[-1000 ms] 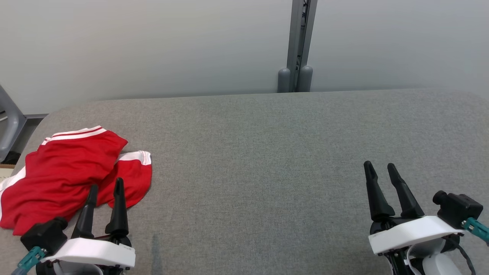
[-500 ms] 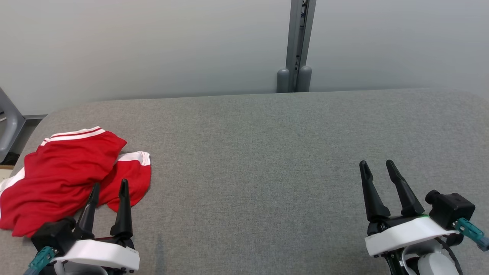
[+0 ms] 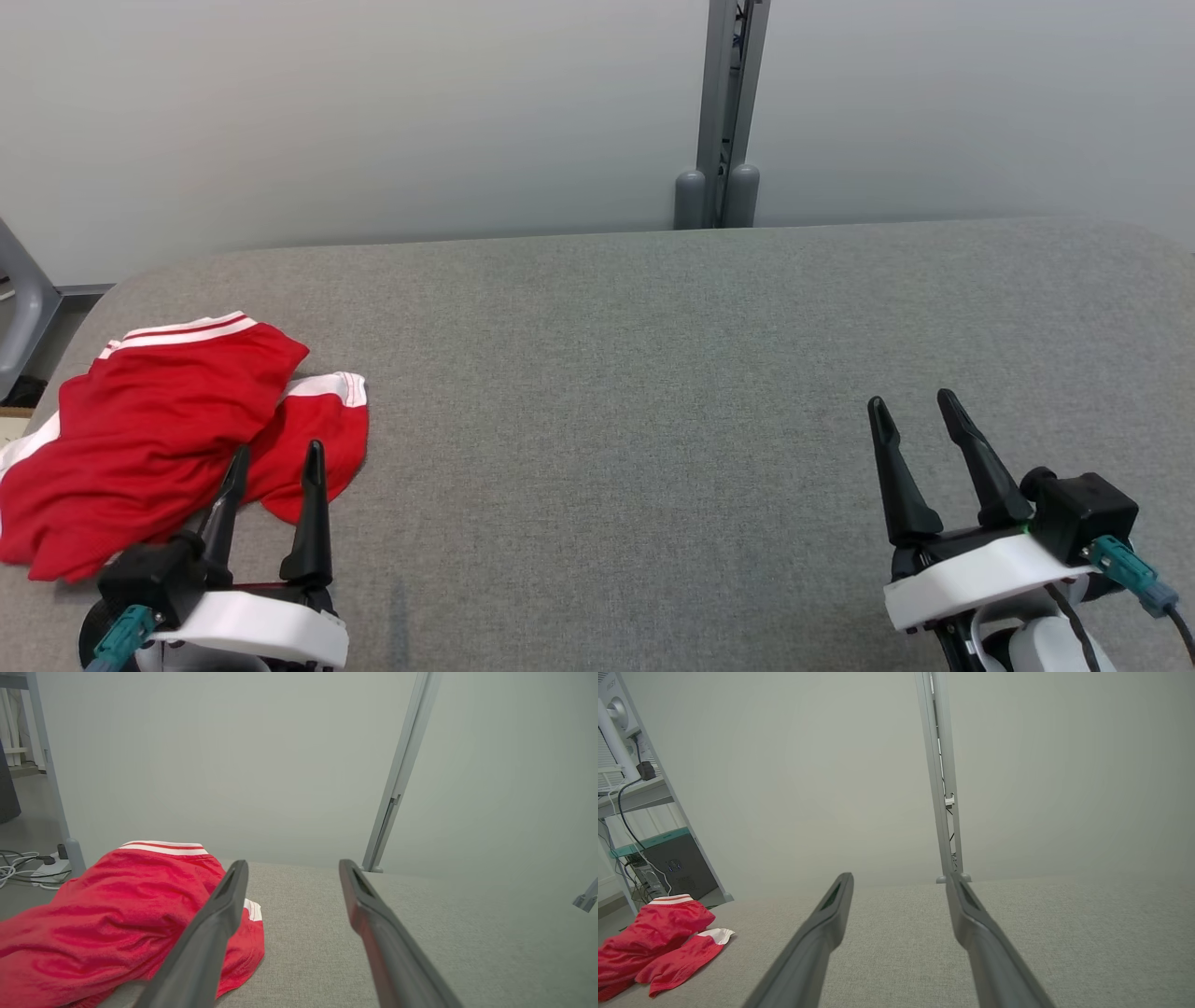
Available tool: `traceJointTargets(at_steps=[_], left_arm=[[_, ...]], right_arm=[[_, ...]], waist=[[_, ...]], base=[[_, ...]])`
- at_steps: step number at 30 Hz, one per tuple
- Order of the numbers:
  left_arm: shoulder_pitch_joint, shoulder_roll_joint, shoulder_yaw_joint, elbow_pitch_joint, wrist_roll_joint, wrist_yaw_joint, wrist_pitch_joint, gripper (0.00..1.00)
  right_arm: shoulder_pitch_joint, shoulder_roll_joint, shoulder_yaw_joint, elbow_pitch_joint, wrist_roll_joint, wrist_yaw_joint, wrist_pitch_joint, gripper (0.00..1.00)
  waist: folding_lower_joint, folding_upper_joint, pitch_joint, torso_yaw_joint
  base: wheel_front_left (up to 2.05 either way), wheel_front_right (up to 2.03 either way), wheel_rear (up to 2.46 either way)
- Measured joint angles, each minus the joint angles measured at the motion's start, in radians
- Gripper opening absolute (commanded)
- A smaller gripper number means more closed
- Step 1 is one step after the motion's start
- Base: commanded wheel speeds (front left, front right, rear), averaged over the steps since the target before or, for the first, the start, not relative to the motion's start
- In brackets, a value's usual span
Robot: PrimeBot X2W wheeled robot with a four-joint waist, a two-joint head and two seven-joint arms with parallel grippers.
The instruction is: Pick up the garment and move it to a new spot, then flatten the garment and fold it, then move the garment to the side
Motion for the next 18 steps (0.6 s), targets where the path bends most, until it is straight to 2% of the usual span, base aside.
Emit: traceJointTargets(at_steps=[18], left_arm=[[0.001,-0.003,0.001,0.001,0.116,-0.004,-0.032,1.0]], right_arm=[[-0.012,-0.001,0.017,0.025,-0.118,0.0,-0.031,1.0]], waist=[[0.0,0.0,0.0,-0.01]], base=[[0.0,0.0,0.0]])
